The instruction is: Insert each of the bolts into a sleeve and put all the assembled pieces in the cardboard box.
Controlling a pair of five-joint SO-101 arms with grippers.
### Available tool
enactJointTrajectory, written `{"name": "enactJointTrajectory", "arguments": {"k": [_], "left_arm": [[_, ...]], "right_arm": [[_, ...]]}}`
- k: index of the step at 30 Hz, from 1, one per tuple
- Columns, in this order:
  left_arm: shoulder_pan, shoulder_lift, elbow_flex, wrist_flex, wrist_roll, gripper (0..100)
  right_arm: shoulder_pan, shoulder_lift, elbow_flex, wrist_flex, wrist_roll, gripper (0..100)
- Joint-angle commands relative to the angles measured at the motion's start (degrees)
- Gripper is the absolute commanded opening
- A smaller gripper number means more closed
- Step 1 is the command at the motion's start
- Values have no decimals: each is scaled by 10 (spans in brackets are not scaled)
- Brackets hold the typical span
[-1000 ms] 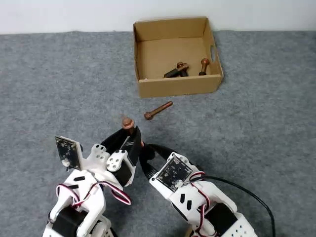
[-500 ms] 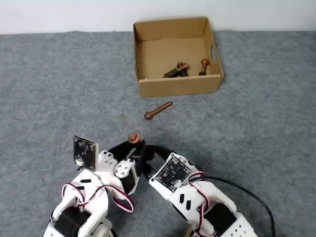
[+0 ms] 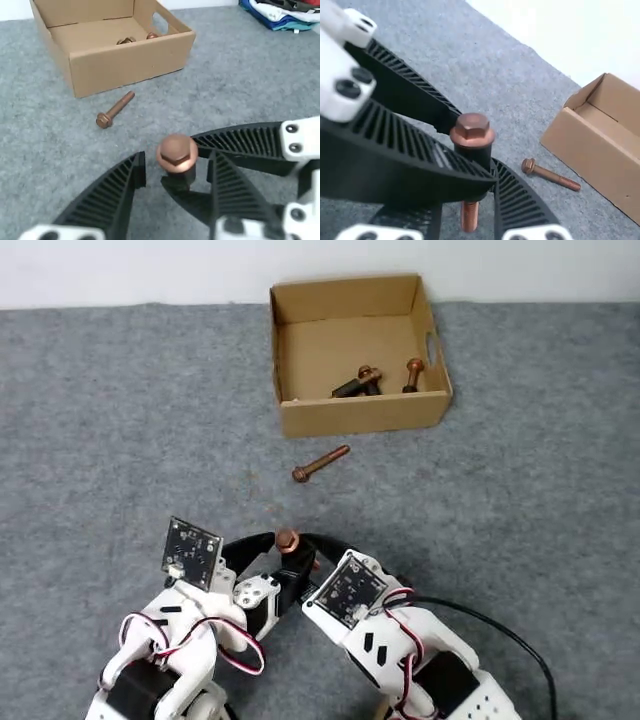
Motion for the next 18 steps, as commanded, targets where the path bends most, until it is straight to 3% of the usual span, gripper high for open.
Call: {"name": "enactJointTrajectory", "arguments": {"k": [1, 7, 14, 18], "left_arm": [[3, 0, -44, 7, -9, 218], [-13, 0, -117, 21, -8, 215], [-123, -2, -146, 4, -55, 0], [-193, -3, -117, -5, -86, 5]], "right_arm": [[0, -6, -27, -14, 3, 8], [0, -6, -27, -13, 3, 8], [6, -5, -26, -12, 0, 8], [65, -6, -15, 24, 0, 8]]}}
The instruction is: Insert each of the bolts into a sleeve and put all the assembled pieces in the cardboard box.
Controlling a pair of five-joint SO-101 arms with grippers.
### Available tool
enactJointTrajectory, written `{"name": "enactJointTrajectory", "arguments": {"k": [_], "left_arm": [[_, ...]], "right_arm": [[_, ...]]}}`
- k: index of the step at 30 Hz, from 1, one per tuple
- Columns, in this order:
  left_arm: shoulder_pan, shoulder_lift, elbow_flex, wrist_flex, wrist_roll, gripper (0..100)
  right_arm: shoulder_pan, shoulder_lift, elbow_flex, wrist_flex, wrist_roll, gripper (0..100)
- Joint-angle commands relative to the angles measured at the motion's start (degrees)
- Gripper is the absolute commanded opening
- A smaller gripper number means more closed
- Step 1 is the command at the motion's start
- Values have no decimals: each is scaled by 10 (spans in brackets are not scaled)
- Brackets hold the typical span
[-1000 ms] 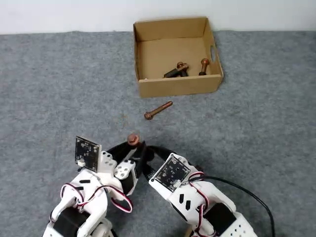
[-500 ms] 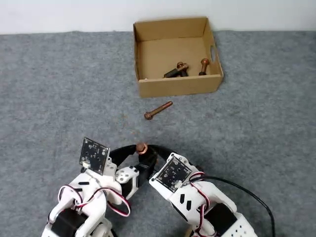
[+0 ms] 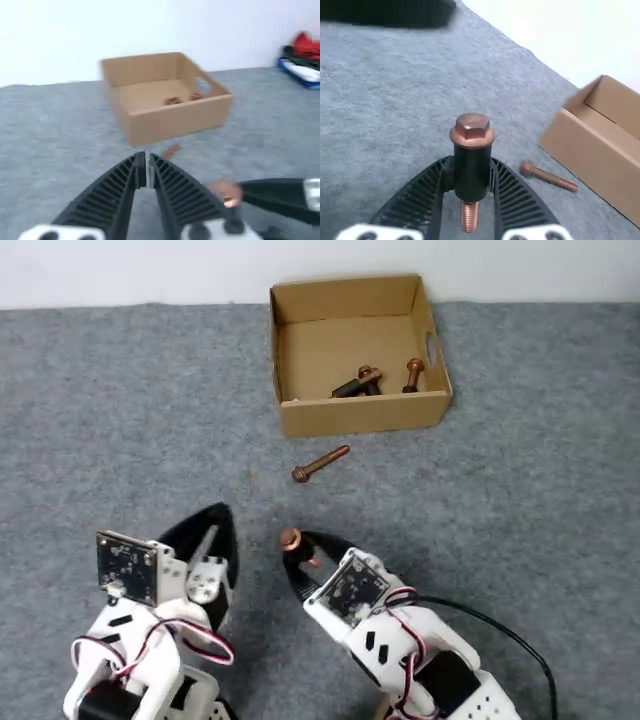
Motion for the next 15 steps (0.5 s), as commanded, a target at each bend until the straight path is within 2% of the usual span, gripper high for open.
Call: {"name": "enactJointTrajectory", "arguments": {"k": [1, 3, 7, 9, 15], "left_arm": [[-62, -4, 24, -29, -33, 5], [-98, -4, 63, -42, -53, 5], [-144, -4, 145, -61, -84, 5], [-152, -4, 182, -61, -91, 5], [-150, -4, 266, -57, -90, 5]], "right_arm": [[66, -6, -14, 38, -2, 8], [121, -6, -16, 59, -20, 8], [232, -3, -34, 95, -120, 8], [269, -3, -48, 124, -129, 8], [292, -2, -110, 198, -130, 8]]}}
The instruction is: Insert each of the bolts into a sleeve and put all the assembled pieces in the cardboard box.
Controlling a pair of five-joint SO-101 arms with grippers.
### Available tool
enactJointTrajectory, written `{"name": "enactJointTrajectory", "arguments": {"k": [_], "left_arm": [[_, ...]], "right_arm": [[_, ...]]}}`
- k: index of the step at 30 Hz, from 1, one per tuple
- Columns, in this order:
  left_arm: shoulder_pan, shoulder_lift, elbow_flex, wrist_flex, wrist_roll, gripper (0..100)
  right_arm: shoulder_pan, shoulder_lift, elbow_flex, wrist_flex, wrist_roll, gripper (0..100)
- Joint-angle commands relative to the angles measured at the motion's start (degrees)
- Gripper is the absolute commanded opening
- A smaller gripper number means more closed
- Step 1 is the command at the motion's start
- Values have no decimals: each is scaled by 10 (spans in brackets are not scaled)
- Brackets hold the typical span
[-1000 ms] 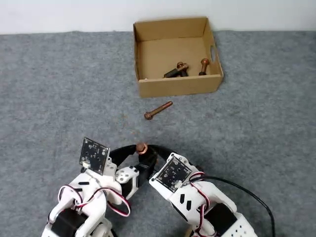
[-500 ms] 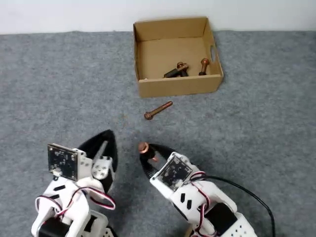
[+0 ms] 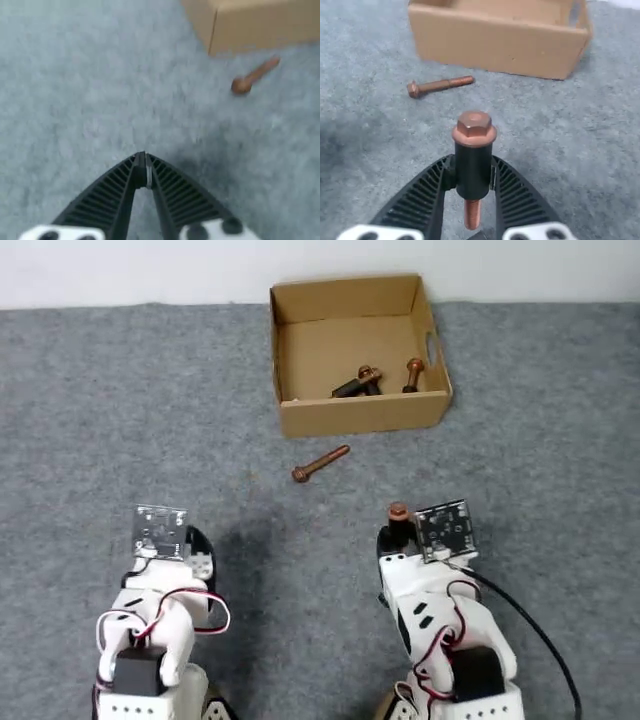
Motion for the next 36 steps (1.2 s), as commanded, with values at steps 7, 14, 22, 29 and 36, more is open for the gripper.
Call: {"name": "enactJointTrajectory", "arguments": {"k": [7, 14, 22, 29, 36], "left_arm": [[0, -3, 26, 14, 21, 5], [-4, -2, 26, 34, 90, 5], [-4, -1, 26, 32, 64, 5], [-4, -1, 26, 34, 63, 5], [-4, -1, 26, 35, 65, 5]], "right_arm": [[9, 49, -140, 53, -9, 8], [7, 309, -302, 12, -114, 8], [11, 615, -482, -165, -127, 8], [24, 852, -630, -309, -127, 8], [63, 1069, -806, -385, -127, 8]]}}
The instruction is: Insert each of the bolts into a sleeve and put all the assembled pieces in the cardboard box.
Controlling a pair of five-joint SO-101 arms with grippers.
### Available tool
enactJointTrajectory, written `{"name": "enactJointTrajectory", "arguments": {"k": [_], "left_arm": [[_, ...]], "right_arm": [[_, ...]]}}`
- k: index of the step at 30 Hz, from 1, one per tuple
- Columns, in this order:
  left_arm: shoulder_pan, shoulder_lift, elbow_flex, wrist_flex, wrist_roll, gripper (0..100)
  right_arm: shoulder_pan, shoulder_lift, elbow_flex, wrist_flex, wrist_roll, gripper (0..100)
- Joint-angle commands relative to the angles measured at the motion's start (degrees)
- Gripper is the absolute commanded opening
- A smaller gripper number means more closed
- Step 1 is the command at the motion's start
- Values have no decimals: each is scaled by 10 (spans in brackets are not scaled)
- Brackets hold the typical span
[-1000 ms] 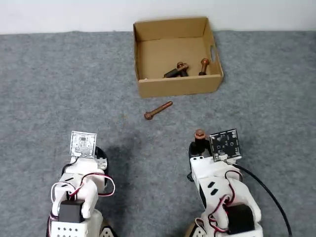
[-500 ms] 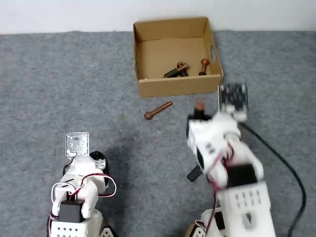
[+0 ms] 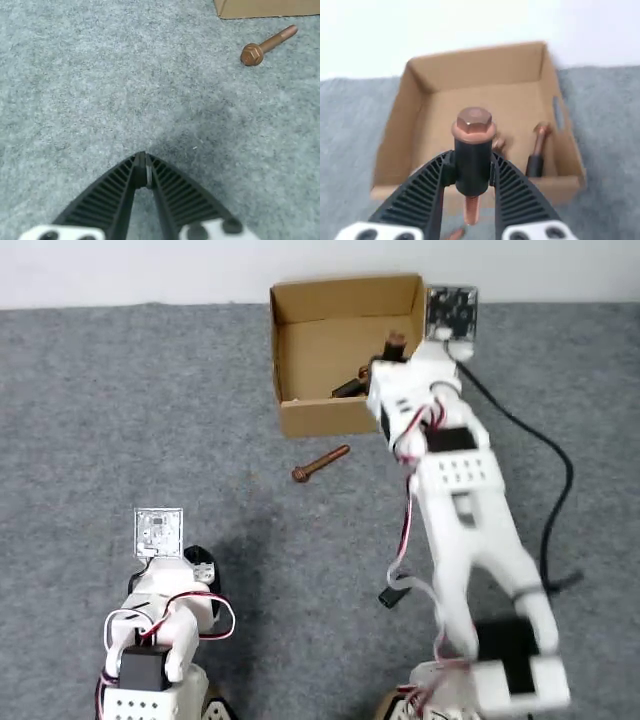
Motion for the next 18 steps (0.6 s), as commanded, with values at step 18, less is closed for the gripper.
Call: {"name": "enactJointTrajectory", "arguments": {"k": [18], "left_arm": [[-13, -2, -3, 5, -6, 5]], "right_arm": [[15, 448, -458, 124, -5, 43]]}}
